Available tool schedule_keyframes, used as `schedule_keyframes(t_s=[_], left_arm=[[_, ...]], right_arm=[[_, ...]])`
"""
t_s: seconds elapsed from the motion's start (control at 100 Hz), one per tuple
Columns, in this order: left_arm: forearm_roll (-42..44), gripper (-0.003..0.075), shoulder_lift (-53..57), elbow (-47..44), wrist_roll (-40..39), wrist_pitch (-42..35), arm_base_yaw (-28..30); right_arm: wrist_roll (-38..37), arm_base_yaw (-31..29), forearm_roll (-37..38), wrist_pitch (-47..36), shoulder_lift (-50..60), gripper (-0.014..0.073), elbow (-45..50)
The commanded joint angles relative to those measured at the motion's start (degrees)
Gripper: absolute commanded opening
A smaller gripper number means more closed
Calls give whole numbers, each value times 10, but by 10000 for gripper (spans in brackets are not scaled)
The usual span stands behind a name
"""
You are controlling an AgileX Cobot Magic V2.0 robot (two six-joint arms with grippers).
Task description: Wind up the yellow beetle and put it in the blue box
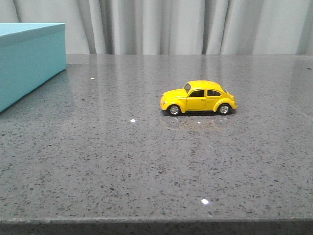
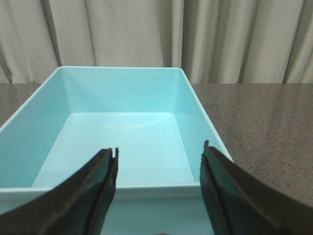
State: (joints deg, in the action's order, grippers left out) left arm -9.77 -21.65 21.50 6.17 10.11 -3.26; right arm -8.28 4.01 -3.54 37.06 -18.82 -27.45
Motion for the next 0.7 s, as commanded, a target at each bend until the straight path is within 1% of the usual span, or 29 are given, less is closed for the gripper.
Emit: schedule_keyframes(t_s=[0.0, 0.07, 0.2, 0.32, 0.39, 0.5, 0.69], left_arm=[[-6, 386, -16, 21, -1, -58, -5], [-6, 386, -19, 21, -1, -67, -5], [-6, 386, -19, 21, -1, -79, -5], [-10, 386, -19, 21, -1, -81, -5], [-10, 386, -19, 21, -1, -81, -5], [-10, 386, -19, 21, -1, -82, -5], [-10, 386, -19, 21, -1, -82, -5]], right_arm=[[0, -3, -1, -62, -18, 392, -21], [0, -3, -1, -89, -18, 392, -18], [0, -3, -1, -100, -18, 392, -18], [-1, -3, -2, -147, -19, 391, -18], [-1, -3, -9, -153, -26, 391, -23], [-1, -3, -20, -118, -57, 391, -50], [-1, -3, -37, -53, -154, 391, -122]])
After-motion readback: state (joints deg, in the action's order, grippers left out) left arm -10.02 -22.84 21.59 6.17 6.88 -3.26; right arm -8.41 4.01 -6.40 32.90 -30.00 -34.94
